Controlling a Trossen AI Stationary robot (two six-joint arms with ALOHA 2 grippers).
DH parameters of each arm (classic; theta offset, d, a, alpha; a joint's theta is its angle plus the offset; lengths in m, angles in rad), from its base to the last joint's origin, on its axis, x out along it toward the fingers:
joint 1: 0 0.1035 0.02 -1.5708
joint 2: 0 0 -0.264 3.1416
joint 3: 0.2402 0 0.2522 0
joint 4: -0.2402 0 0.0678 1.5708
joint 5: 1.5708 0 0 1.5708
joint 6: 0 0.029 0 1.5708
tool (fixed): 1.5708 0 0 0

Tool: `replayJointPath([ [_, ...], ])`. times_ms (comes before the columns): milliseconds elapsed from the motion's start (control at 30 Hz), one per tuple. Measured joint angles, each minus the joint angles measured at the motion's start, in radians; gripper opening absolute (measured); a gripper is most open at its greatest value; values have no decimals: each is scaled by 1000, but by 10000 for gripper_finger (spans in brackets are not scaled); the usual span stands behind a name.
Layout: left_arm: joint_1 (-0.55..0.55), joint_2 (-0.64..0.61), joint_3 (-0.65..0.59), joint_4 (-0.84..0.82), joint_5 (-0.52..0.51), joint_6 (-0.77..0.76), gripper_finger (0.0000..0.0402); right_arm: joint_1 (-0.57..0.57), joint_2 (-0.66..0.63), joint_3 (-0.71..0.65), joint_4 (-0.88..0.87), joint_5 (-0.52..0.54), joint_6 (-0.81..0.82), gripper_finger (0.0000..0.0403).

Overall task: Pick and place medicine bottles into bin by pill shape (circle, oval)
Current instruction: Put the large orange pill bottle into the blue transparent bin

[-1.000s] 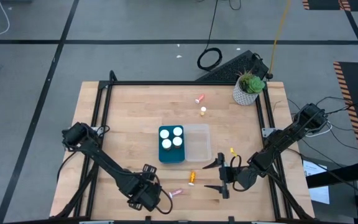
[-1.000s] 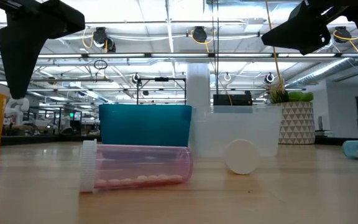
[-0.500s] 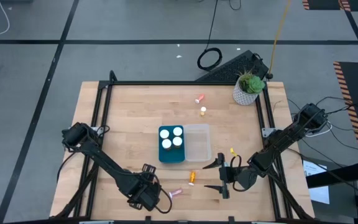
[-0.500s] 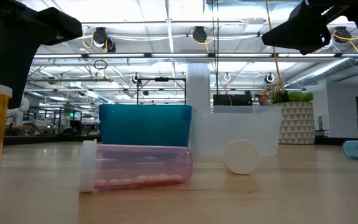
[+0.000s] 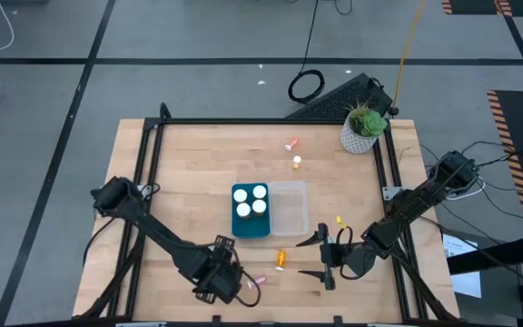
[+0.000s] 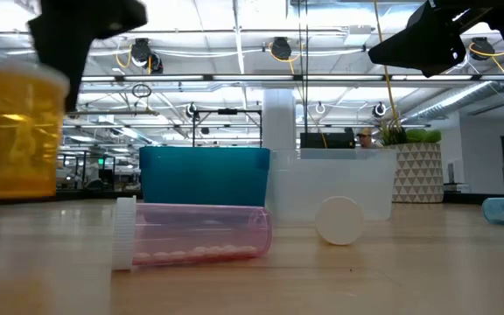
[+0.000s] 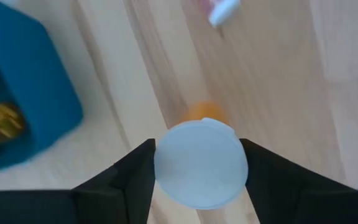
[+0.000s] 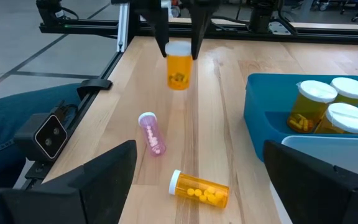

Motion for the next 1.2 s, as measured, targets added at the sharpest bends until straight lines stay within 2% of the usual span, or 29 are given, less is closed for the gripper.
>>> replayJointPath([
  [233,60,-1,136,-18,-44,129,224,0,0,0,-19,-26,8,341],
  [433,130,-1,201,-18,-96,253,227,0,0,0,-54,-26,42,341],
  [633,212,-1,204,-23,-95,344,208,15,0,0,-66,-26,57,341],
  [800,283,-1,204,-19,-96,403,223,35,0,0,-63,-23,57,341],
  [1000,356,-1,202,-8,-95,412,234,44,0,0,-65,-22,91,341],
  [1200,389,-1,155,19,-87,416,214,66,0,0,-61,-20,106,341],
])
